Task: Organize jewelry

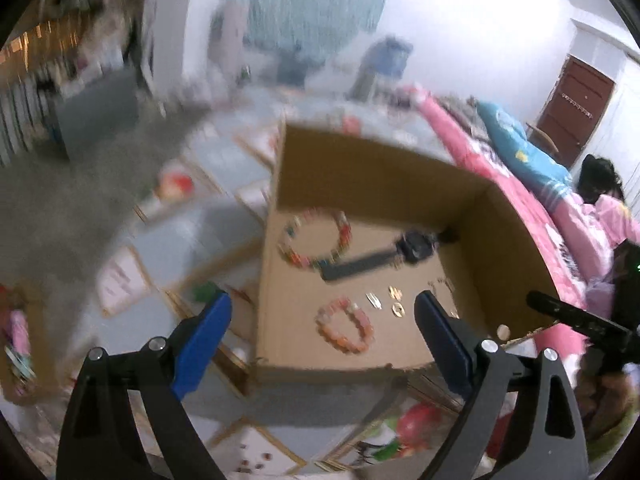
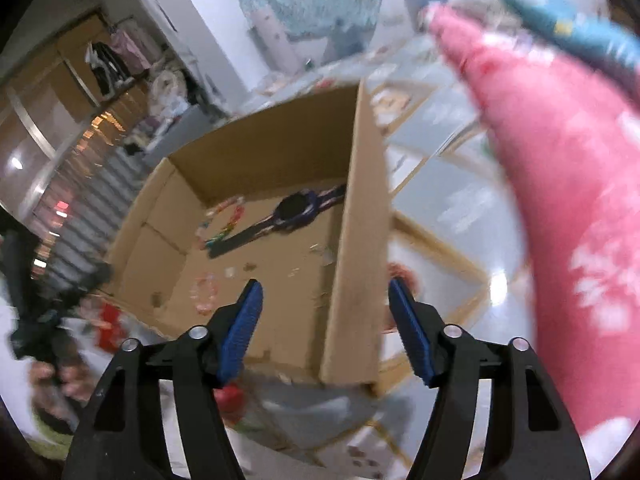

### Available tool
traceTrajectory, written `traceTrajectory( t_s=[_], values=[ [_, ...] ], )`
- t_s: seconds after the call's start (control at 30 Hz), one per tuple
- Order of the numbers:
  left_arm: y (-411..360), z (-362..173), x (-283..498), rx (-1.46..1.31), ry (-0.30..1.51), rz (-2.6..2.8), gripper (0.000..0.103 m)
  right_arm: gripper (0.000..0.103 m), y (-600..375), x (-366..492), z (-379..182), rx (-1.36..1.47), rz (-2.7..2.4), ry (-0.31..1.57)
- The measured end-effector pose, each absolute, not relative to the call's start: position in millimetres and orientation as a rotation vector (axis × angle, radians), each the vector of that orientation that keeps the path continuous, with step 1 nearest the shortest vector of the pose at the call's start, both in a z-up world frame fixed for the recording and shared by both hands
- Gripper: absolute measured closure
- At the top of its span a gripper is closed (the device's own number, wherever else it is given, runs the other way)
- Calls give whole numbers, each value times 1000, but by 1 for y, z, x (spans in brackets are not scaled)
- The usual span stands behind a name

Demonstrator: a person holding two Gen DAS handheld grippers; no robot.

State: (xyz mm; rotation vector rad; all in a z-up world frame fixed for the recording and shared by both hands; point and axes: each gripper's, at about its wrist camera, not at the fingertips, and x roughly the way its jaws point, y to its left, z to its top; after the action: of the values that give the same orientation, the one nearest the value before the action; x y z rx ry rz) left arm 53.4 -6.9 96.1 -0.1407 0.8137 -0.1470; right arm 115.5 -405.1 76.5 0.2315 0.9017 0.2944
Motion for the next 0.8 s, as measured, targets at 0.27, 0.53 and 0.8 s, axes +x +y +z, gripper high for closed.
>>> traceTrajectory(
  t_s=[0.27, 0.53, 0.8],
  values=[
    [-28, 121, 7, -29, 681, -51, 6, 15, -396, 64, 107, 56, 166, 743],
    [-54, 107, 0, 60, 715, 30, 6, 10, -366, 42, 104, 29, 208, 727],
    [-69, 76, 24, -8, 942, -28, 6, 8, -353, 60, 73, 67, 139, 890]
  ],
)
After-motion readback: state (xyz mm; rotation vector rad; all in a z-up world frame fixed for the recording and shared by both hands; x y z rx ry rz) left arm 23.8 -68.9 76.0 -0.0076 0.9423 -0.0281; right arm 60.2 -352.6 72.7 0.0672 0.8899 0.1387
